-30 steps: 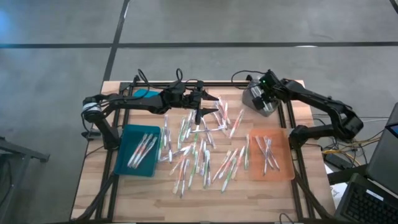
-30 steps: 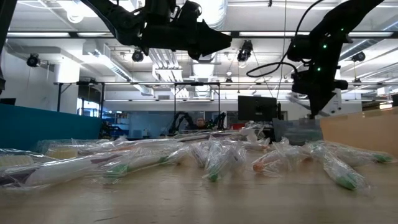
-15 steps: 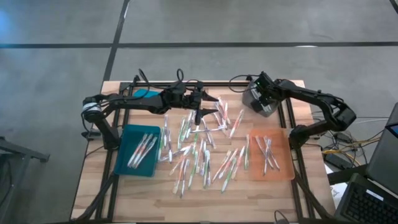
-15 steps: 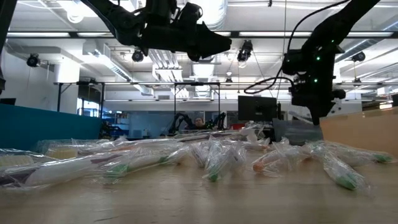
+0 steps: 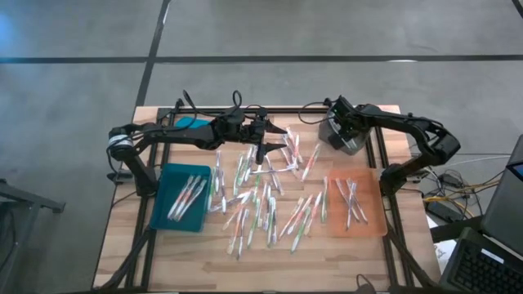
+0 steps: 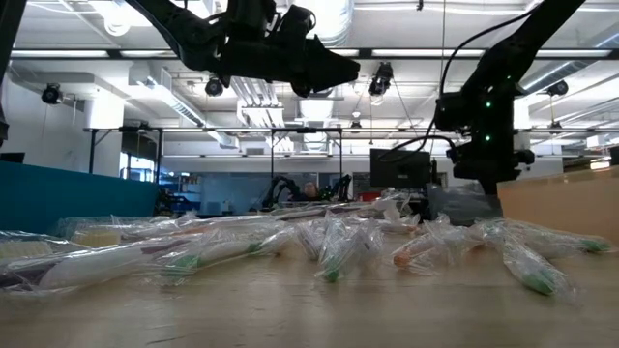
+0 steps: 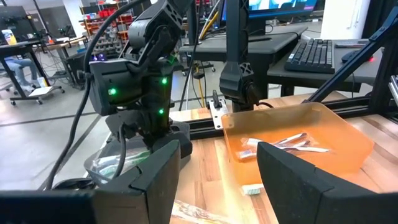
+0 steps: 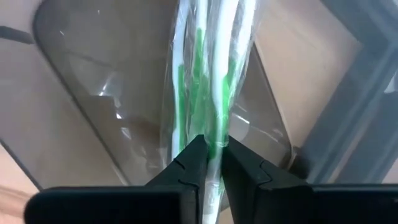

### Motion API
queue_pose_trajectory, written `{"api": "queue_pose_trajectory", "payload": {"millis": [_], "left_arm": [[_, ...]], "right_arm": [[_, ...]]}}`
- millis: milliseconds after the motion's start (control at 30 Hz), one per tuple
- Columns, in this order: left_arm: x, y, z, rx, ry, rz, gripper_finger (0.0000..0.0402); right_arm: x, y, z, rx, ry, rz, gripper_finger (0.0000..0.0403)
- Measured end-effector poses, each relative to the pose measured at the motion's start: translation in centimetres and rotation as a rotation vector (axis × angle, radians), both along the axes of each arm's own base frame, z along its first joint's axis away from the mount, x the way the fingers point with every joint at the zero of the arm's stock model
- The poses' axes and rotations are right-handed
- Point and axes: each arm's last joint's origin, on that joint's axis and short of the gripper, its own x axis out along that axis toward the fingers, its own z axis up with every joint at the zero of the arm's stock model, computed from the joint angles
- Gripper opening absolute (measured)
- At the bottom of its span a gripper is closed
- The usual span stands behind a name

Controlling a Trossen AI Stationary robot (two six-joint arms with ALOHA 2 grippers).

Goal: Pick & Place Toothbrushes
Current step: Put the green toothbrush into the black bin, then move the purple toothbrush to the top left of the table

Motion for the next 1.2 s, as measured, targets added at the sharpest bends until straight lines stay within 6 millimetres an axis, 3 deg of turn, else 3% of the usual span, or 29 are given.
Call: {"api": "queue_pose_trajectory", "payload": {"millis": [433, 667, 900, 1200], "left_arm": [[0.0, 0.0, 0.0, 0.0, 0.0, 0.0, 0.0218], [0.0, 0.0, 0.0, 0.0, 0.0, 0.001, 0.0218], [0.0, 0.0, 0.0, 0.0, 0.0, 0.001, 0.0218], [0.0, 0.0, 0.0, 0.0, 0.0, 0.001, 0.0218]], "right_arm": [[-0.6, 0.7, 2.5, -0.089, -0.073, 0.008, 0.0153], [-1.2, 1.5, 4.6, -0.159, -0.155, 0.001, 0.0191], [-1.5, 2.4, 6.4, -0.182, -0.309, 0.013, 0.0199], [-1.4, 3.7, 8.8, -0.268, -0.486, 0.069, 0.0166]]}}
